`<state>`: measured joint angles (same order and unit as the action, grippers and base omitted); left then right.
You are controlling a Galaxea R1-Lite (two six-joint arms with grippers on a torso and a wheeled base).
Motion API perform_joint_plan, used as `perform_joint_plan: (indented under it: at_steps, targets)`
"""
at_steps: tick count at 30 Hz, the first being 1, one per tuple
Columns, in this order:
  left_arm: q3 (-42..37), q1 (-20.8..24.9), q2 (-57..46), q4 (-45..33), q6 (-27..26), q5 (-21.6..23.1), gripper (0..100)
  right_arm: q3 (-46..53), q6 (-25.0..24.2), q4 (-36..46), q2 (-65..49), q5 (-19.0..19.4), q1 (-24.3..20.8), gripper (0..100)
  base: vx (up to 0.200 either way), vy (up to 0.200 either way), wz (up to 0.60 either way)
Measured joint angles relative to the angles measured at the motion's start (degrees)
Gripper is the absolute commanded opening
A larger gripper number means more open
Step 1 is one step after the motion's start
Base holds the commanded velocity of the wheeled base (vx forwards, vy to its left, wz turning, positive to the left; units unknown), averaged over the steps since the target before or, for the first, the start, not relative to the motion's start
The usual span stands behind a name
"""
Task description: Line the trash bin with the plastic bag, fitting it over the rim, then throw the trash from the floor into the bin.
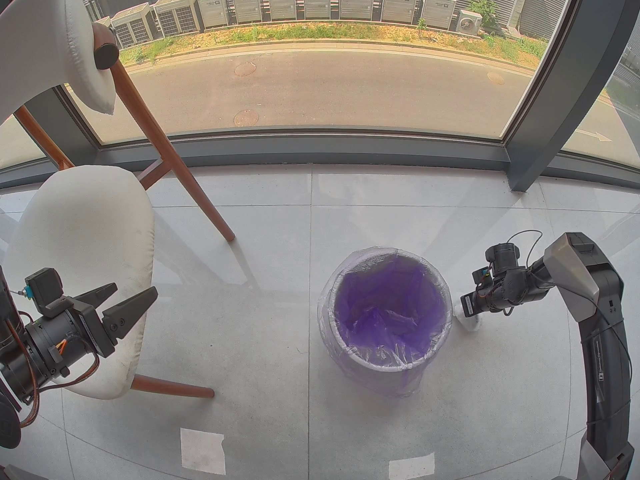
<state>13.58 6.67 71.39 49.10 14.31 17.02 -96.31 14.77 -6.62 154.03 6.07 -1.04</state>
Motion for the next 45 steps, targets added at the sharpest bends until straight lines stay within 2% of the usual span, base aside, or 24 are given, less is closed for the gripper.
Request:
perform_joint_plan:
  at_steps: [7,15,20,24,27,35,45]
  targets:
    - [-0.60,-0.11,-0.59,0.07,0.05,-0.02,100,10.01,-0.74,-0.02,-9.96,2.11,0.74,0,0.000,0.000,0.00]
    - [-1.57,-0.87,-1.79,0.07,0.00,-0.02,100,24.87,-2.24,-1.28,-27.15,3.74,3.46,0,0.000,0.000,0.00]
    - [-1.73,-1.24,-2.67,0.07,-0.02,-0.02,100,31.50,-5.23,-3.06,-38.60,5.12,5.30,0,0.000,0.000,0.00]
    - [-1.84,-1.44,-3.30,0.09,0.02,-0.02,100,35.76,-8.16,-3.74,-46.86,6.49,5.02,0,0.000,0.000,0.00]
    - [-1.84,-1.55,-3.67,0.11,0.00,-0.05,100,38.68,-10.05,-4.11,-51.85,7.64,2.44,0,0.000,0.000,0.00]
    - [-1.23,-1.74,-4.02,0.16,-0.02,-0.05,100,44.37,-13.99,-6.88,-57.48,9.12,-10.70,0,0.000,0.000,0.00]
    - [-0.82,-3.50,-4.16,0.18,-0.02,0.00,100,44.63,-15.51,-18.88,-48.15,7.63,-20.38,0,0.000,0.000,0.00]
